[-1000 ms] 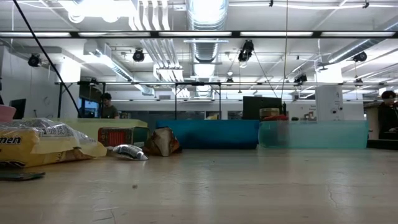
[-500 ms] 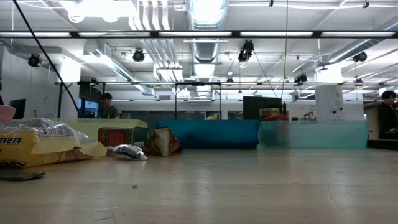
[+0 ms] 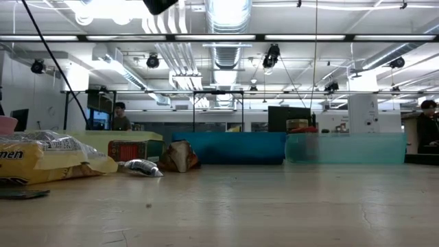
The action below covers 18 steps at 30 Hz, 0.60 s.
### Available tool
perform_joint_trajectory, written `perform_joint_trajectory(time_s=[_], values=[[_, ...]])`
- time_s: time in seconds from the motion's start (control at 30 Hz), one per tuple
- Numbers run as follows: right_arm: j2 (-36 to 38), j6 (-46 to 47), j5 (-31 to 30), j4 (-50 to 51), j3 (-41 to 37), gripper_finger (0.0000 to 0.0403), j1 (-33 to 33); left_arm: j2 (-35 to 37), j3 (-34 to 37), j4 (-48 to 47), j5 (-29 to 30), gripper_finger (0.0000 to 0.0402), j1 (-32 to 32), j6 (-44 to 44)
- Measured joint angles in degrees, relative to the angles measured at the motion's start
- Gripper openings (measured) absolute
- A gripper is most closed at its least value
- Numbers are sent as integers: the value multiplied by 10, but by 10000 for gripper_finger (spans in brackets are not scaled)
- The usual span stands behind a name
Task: Pick & Place Food Item
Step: Put the bottom brown seasoning bottle into the light green bin
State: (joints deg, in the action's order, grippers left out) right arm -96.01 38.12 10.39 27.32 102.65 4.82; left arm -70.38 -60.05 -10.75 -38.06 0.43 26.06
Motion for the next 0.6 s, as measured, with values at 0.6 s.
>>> perform_joint_trajectory(time_s=[0.6], values=[[-11,27,0,68,1,288,6,-60,-37,0,-39,194,3,8]])
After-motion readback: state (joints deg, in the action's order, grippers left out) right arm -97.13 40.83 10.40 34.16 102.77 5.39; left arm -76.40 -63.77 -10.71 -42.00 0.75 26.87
